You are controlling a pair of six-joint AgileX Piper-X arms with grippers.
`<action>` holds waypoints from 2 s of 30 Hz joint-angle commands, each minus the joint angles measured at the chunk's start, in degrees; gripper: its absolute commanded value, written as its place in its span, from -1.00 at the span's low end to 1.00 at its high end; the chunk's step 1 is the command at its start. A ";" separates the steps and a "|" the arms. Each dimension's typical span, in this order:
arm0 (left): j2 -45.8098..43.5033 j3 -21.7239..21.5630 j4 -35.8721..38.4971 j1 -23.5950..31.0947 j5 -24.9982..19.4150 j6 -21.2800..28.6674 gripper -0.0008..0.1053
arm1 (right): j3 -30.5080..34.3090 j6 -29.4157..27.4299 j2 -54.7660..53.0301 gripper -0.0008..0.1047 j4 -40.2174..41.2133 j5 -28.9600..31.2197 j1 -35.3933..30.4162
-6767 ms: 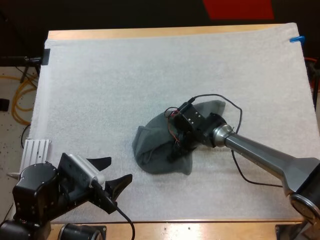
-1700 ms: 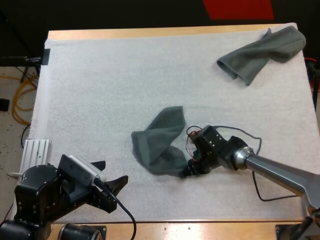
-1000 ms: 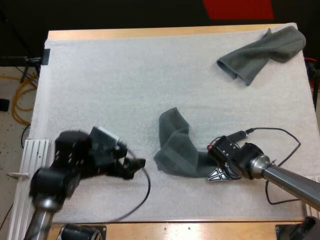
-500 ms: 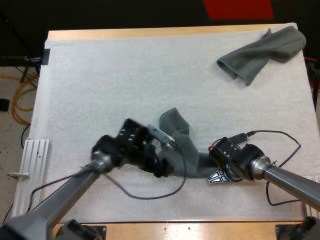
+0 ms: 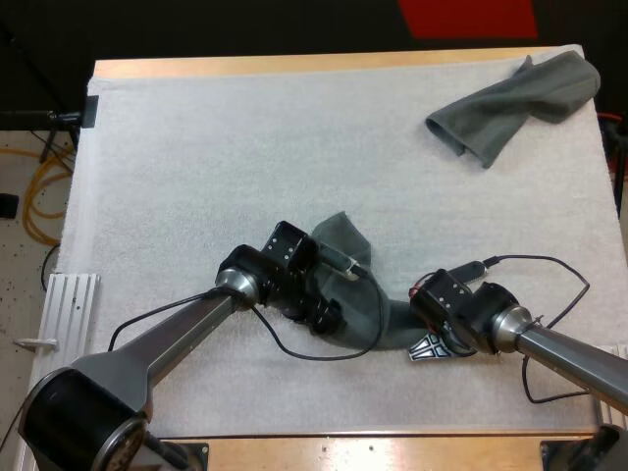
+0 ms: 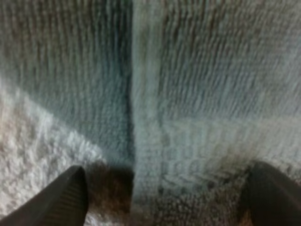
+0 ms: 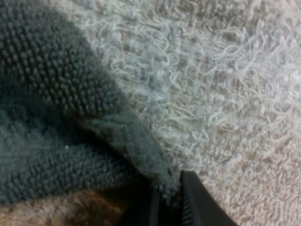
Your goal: Pick towel from pile fold and stack
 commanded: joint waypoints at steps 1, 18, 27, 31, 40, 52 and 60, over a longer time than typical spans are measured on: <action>-0.20 -0.38 1.11 -0.17 -0.54 -0.28 0.24 | 0.23 -0.26 -0.33 -0.99 0.80 -0.97 -0.06; -5.94 -3.08 8.35 -0.17 -1.33 -1.56 -0.98 | 0.04 -1.32 -1.41 -0.99 0.41 -0.97 -0.06; -20.26 -8.32 14.00 0.22 3.01 -6.02 -0.98 | -6.42 -3.55 -16.67 -0.99 1.16 8.48 -0.06; -23.76 -13.60 14.77 0.22 5.70 -8.12 -0.98 | -11.52 -5.72 -21.69 -0.99 1.08 9.81 -0.06; -28.08 -22.89 24.88 0.22 6.78 -10.58 -0.98 | -23.23 -6.33 -26.12 -0.99 10.05 7.81 -0.06; -33.67 -22.93 35.83 -6.37 6.43 -12.80 -0.98 | -28.89 -2.28 -26.92 -0.99 32.22 -5.03 0.09; -32.66 -20.58 36.83 -12.16 -3.67 -15.00 -0.98 | -27.14 1.06 -27.86 -0.99 35.28 -10.18 0.09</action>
